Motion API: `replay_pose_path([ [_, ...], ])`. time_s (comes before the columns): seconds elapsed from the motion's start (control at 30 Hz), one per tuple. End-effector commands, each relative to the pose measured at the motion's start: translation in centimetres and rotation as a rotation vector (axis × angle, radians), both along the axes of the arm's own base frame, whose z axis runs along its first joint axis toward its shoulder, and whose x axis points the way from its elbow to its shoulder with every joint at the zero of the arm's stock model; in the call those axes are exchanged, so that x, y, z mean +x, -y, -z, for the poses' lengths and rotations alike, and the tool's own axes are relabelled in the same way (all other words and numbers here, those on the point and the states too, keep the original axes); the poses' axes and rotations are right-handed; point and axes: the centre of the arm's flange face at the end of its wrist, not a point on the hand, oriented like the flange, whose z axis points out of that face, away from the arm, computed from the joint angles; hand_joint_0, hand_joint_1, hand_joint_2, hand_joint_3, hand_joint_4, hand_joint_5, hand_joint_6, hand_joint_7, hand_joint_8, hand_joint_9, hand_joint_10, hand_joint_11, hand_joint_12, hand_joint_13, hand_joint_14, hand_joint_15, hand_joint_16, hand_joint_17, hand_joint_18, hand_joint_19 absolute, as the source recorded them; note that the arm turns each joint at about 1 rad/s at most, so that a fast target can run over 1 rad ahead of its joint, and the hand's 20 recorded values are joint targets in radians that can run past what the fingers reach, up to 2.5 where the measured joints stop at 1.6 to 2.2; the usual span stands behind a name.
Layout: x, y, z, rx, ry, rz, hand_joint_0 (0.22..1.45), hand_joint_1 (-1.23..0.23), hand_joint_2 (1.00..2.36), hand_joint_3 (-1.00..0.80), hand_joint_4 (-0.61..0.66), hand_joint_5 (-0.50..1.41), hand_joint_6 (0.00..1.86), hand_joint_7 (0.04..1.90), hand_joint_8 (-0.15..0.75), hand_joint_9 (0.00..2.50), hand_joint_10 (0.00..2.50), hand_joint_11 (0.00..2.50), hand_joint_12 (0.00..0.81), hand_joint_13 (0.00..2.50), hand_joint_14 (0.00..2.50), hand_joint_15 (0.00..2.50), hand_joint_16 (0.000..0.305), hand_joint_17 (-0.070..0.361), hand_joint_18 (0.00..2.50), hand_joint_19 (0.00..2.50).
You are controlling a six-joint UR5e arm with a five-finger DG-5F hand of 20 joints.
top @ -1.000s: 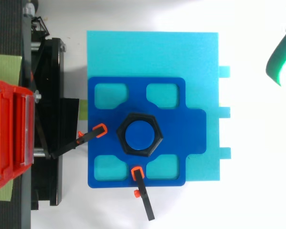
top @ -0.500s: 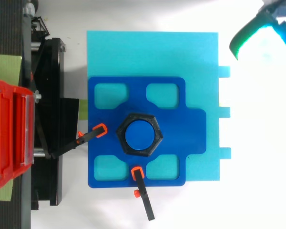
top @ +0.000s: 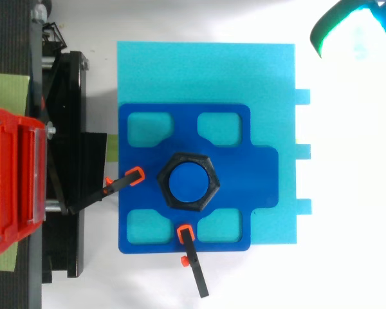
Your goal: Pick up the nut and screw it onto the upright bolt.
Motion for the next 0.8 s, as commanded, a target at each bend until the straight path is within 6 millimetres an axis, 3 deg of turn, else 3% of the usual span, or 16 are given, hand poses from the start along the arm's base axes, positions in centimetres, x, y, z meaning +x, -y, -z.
replay_pose_path([
  [0.0, -0.02, 0.04, -0.02, -0.002, 0.000, 0.001, 0.49, -0.50, 1.00, -0.50, 0.14, -0.27, 0.50, 0.55, 0.219, 0.00, 0.00, 0.00, 0.367, 0.00, 0.00, 0.00, 0.053, 0.120, 0.00, 0.00],
  [0.77, -0.02, 0.04, -0.02, -0.002, 0.000, 0.001, 0.48, -0.50, 1.00, -0.50, 0.12, -0.25, 0.50, 0.64, 0.213, 0.00, 0.00, 0.00, 0.366, 0.00, 0.00, 0.00, 0.052, 0.118, 0.00, 0.00],
])
